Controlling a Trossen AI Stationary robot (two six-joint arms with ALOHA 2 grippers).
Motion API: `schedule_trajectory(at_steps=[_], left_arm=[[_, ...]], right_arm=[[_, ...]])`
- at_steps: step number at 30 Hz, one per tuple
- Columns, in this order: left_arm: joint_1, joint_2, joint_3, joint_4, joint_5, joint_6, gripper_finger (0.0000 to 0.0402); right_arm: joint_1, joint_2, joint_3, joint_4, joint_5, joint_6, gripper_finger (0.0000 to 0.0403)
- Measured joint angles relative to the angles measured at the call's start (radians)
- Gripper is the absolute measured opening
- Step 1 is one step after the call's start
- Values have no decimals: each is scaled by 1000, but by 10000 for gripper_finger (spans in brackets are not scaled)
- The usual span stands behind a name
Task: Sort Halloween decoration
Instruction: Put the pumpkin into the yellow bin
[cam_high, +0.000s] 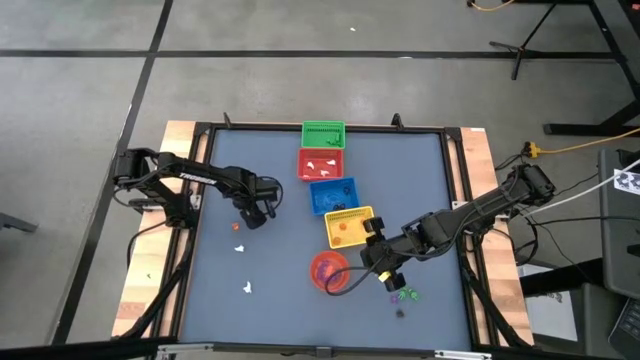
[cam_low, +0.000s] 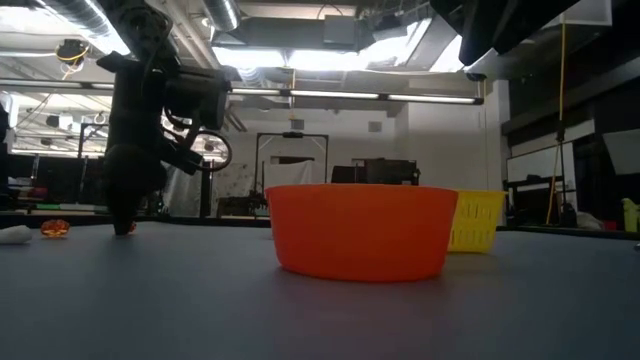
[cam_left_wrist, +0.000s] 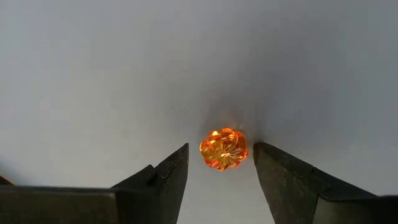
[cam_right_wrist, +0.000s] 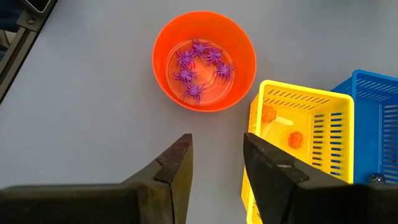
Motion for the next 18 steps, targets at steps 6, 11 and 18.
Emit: schedule_trajectory(at_steps=[6,11,18], left_arm=[[1,0,0,3,6,17,171],[1,0,0,4,11,17,154],[1,1,0,6,17,17,121]], right_arm=[[0,0,0,0,0,0,140],[0,0,0,0,0,0,140],[0,0,0,0,0,0,140]])
